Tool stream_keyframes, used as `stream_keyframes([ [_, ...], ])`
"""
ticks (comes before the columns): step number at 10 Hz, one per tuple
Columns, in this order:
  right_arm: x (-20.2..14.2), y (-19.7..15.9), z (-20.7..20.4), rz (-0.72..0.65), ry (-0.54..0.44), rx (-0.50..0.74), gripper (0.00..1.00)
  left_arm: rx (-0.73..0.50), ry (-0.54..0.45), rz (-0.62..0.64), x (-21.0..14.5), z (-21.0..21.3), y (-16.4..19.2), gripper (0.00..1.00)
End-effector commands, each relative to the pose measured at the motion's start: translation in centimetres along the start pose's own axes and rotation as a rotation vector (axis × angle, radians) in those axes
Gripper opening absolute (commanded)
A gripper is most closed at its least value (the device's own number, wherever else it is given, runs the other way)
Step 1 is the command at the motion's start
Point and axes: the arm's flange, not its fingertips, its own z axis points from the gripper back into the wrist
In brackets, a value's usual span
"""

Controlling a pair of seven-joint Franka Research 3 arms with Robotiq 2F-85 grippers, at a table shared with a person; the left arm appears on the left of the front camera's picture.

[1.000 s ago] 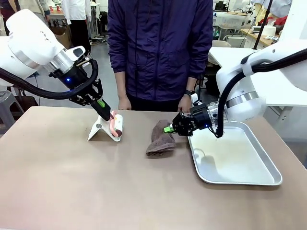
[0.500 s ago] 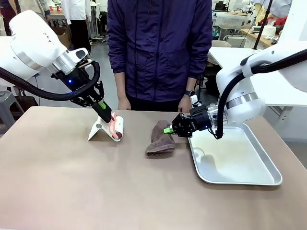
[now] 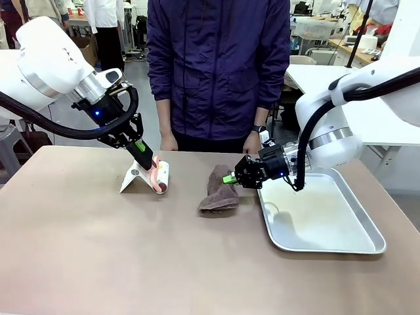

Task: Clean the surface of the table.
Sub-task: Return the Lint Roller and towel to their original positions.

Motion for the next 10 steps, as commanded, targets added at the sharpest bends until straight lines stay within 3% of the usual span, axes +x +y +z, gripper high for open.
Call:
stream_keyframes([
  [1, 0.8, 0.3, -0.1, -0.034, 0.023, 0.006, 0.07, 0.033, -0.008, 0.013, 0.5, -0.1, -0.2, 0.50],
  [2, 0.8, 0.3, -0.1, -0.039, 0.030, 0.024, 0.60, 0.031, -0.013, 0.024, 0.5, 0.0, -0.1, 0.80],
  [3, 0.8, 0.2, 0.0, -0.044, 0.032, 0.031, 0.65, 0.027, -0.020, 0.031, 0.5, 0.2, -0.1, 1.00],
  [4, 0.8, 0.1, 0.0, -0.052, 0.037, 0.030, 1.00, 0.023, -0.032, 0.038, 0.5, 0.4, -0.1, 0.85],
  [5, 0.8, -0.1, -0.1, -0.054, 0.039, 0.036, 1.00, 0.020, -0.044, 0.044, 0.6, 0.7, -0.1, 1.00],
  [6, 0.8, -0.2, -0.1, -0.055, 0.038, 0.039, 1.00, 0.017, -0.060, 0.053, 0.7, 1.1, 0.2, 1.00],
  [7, 0.8, -0.2, 0.0, -0.055, 0.035, 0.038, 0.89, 0.009, -0.072, 0.064, 0.6, 1.6, 0.4, 1.00],
  [8, 0.8, -0.1, 0.0, -0.053, 0.036, 0.036, 0.99, -0.001, -0.085, 0.073, 0.5, 2.1, 0.8, 1.00],
  [10, 0.8, 0.0, -0.2, -0.050, 0.046, 0.020, 1.00, -0.019, -0.107, 0.085, 0.0, 3.2, 1.5, 1.00],
])
